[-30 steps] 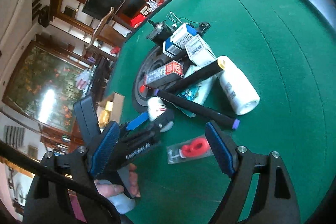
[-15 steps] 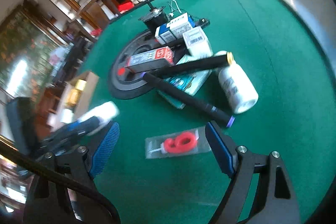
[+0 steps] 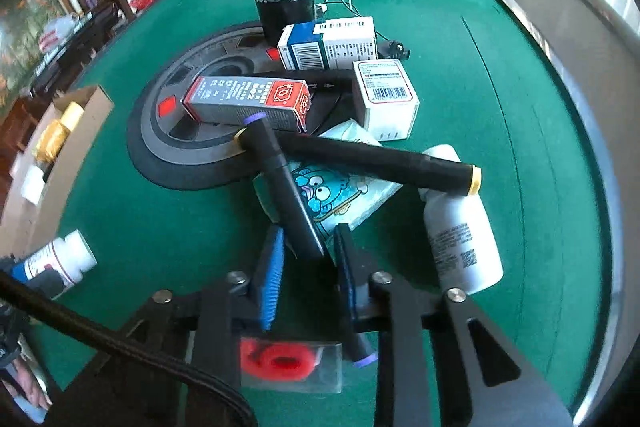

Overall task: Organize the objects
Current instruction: 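Grasp the white pill bottle with the left gripper while the right gripper grasps the purple-capped marker, then carry the pill bottle and marker into the tray and release both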

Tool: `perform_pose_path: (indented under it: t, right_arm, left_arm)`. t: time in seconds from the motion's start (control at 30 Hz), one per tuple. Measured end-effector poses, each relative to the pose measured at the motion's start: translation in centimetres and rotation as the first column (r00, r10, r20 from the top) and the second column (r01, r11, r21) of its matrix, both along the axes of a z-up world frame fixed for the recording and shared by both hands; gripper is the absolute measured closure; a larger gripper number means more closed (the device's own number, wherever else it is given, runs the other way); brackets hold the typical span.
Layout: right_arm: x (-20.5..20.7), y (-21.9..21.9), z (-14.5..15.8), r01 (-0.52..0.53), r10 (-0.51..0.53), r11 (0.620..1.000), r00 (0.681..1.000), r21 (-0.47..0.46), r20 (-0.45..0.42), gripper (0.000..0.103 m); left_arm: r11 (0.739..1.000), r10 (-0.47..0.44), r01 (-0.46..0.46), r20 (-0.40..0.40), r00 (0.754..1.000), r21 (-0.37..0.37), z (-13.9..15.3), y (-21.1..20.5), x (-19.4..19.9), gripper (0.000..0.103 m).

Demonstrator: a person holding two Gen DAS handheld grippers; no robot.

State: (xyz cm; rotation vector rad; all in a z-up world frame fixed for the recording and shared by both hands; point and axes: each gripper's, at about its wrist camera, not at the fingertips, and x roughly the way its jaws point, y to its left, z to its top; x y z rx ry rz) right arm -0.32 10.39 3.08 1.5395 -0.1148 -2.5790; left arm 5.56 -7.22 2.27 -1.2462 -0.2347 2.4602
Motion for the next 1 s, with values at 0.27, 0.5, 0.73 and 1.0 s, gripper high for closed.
perform_pose_path:
  t: [0.27, 0.5, 0.73, 1.0]
  right_arm:
    - [1.4, 1.9, 1.0, 0.049, -0.039, 0.955, 0.998, -0.291, 0.039, 0.091]
    - [2.1, -0.1, 1.8, 0.014, 0.014, 0.886, 0.998, -0.464, 0.057, 0.091]
    - [2.6, -5.4, 2.5, -0.063, 0.094, 0.888, 0.994, -0.455, 0.046, 0.091]
    - [2.8, -11.8, 5.7, -0.191, 0.199, 0.897, 0.98, -0.399, -0.023, 0.09]
  left_arm:
    - [0.996, 0.055, -0.053, -0.033, 0.998, 0.073, 1.9, -4.4, 1.0, 0.073]
    - [0.98, 0.18, -0.174, -0.066, 0.981, 0.093, 3.3, -10.2, 1.8, 0.073]
    - [0.949, 0.299, -0.29, -0.068, 0.952, 0.122, 3.2, -16.1, 3.2, 0.072]
    - [0.933, 0.351, -0.341, -0.074, 0.934, 0.113, 2.6, -19.8, 3.1, 0.072]
